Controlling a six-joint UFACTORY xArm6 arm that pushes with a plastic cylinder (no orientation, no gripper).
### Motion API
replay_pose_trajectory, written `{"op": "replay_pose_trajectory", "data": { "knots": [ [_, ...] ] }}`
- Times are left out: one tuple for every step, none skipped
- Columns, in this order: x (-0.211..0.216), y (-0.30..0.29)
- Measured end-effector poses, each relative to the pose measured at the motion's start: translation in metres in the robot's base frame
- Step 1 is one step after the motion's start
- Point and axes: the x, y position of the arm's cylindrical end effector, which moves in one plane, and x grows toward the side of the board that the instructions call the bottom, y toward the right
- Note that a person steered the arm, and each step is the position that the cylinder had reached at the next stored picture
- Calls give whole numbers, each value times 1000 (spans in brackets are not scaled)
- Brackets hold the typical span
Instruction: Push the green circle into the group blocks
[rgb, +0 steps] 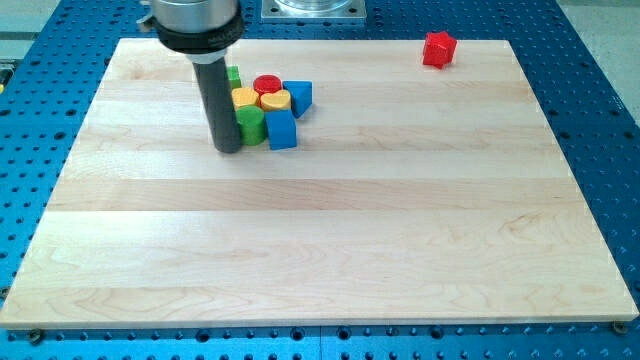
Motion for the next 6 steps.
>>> {"op": "replay_pose_trajectory", "data": {
  "knots": [
    [0,4],
    [20,-3],
    [43,34],
    [39,63],
    [28,63],
    [15,67]
  ]
}}
